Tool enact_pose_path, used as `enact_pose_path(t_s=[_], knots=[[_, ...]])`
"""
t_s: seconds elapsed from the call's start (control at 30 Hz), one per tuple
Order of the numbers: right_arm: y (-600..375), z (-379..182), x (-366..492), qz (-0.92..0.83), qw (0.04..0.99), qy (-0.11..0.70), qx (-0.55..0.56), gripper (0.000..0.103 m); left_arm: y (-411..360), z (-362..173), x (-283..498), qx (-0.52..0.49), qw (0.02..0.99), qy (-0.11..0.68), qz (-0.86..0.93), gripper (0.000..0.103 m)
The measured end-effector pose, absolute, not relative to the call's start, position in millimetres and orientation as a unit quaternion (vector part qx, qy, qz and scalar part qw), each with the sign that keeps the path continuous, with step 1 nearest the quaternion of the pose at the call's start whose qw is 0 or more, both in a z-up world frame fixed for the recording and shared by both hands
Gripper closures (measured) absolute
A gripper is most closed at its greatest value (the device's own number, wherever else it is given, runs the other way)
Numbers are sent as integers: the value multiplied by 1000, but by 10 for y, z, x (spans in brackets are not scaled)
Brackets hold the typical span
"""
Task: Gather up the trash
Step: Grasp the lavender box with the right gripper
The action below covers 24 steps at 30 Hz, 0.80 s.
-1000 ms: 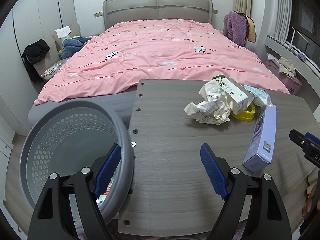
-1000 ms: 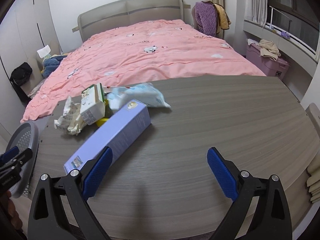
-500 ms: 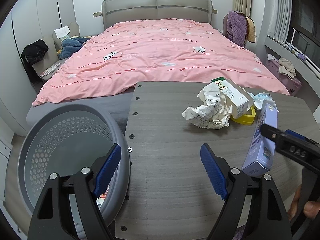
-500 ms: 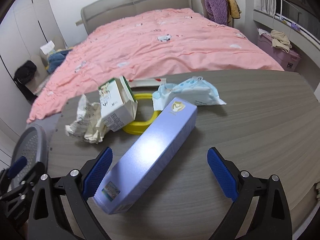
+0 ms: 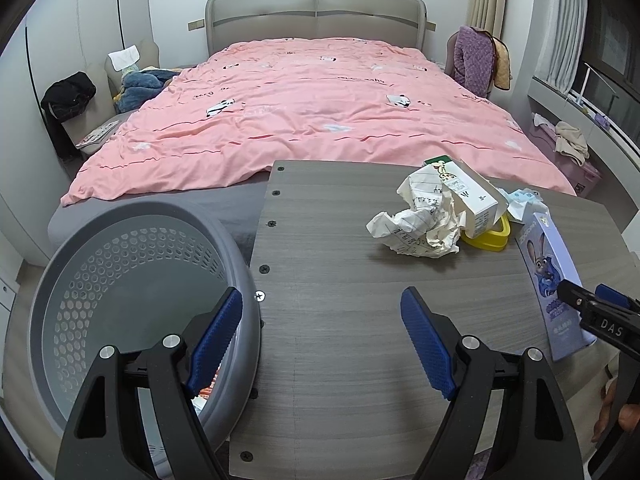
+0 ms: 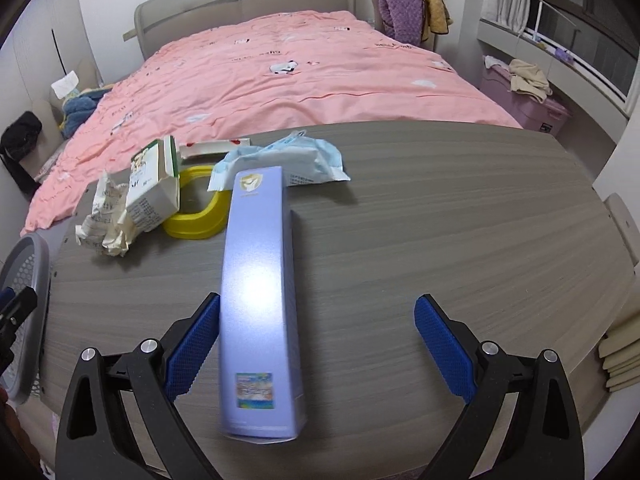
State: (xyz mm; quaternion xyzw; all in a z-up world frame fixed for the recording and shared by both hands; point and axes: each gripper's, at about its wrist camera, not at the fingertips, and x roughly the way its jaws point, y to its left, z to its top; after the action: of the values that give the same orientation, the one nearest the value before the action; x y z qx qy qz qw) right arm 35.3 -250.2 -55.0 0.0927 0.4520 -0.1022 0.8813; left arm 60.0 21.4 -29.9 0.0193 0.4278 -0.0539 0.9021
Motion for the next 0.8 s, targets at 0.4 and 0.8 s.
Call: enact_pose_path(t_s=[0.4,0.8], knots=[[-2377,-675,584,-38,885,458,74,43,100,-307,664,25,897,436,-68,25],[-2484,-579,378,-5,889,446,104,72,-142,-293,892,27,895,435,-90,25]])
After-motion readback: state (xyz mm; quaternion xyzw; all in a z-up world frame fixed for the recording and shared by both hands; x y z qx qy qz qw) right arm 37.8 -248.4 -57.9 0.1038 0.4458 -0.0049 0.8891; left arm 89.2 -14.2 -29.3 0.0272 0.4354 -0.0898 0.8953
